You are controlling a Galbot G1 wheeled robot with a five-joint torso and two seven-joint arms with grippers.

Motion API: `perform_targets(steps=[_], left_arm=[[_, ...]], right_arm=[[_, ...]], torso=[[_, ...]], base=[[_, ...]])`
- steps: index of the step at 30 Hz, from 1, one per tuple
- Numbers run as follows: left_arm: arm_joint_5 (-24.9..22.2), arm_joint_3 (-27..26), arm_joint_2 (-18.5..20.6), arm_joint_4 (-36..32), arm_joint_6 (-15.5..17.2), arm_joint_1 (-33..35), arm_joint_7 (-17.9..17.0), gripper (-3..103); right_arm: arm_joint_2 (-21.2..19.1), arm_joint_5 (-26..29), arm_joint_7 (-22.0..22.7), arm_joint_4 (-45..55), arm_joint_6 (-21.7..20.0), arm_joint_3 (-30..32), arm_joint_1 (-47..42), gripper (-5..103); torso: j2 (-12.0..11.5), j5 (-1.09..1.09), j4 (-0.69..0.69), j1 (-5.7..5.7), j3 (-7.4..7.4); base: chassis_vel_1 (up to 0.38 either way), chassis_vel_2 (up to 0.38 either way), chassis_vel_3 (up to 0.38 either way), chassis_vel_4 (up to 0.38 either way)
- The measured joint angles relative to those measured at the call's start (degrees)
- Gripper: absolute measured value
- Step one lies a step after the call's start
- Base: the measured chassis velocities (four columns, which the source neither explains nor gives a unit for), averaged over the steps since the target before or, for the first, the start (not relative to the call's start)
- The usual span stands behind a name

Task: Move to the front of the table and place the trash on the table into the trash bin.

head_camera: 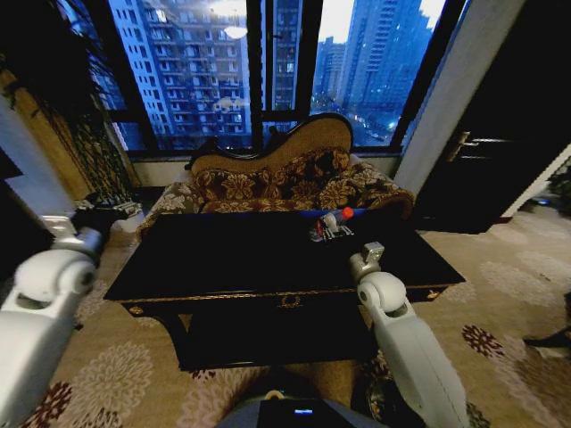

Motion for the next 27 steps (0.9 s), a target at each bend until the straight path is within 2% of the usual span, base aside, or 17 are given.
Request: perform_targets(steps=[1,2,4,5,7,11,27], left_arm=[[-3.0,-0.4,-0.7,1.6,-3.6,0.5,4.1,100],[-3.0,-0.4,-0.7,1.6,-3.6,0.5,4.1,100],[-4.4,-0.6,-1.7,4.2,-9.6,1.1,9.7,100],[-4.4,-0.6,-1.7,4.2,-9.6,1.1,9.7,100],[-4.3,-0.4,-1.8,5.7,-12.6,1.3,12.1,100],[-2.6,0.6,-1.1,6.6,-13.9,1.1,12.5,100],[2.4,1.4,-0.7,7.3,-14.8,2.8,12.6,100]], right_arm=[[0.0,-0.3,0.0,-0.6,0.2,0.2,-0.1,28],[0.0,-0.3,0.0,-0.6,0.2,0.2,-0.1,28],[-0.3,-0.3,0.0,-0.9,0.3,0.6,-0.6,28],[-0.3,-0.3,0.0,-0.9,0.3,0.6,-0.6,28],[-0.8,-0.2,0.0,-0.9,0.5,1.2,-1.0,28],[-1.0,0.0,0.0,-1.1,0.9,1.8,-1.0,28],[-2.0,0.5,0.0,1.6,1.0,5.0,-3.6,28]], torso=[[0.0,-0.01,-0.01,0.00,0.00],[0.0,-0.01,-0.01,0.00,0.00],[0.0,-0.01,-0.01,0.00,0.00],[0.0,-0.01,-0.01,0.00,0.00],[0.0,-0.01,-0.02,0.00,0.00],[0.0,0.00,-0.02,0.00,0.00],[0.0,0.00,-0.01,0.00,0.00]], base=[[0.000,0.000,0.000,0.000],[0.000,0.000,0.000,0.000],[0.000,0.000,0.000,0.000],[0.000,0.000,0.000,0.000],[0.000,0.000,0.000,0.000],[0.000,0.000,0.000,0.000],[0.000,0.000,0.000,0.000]])
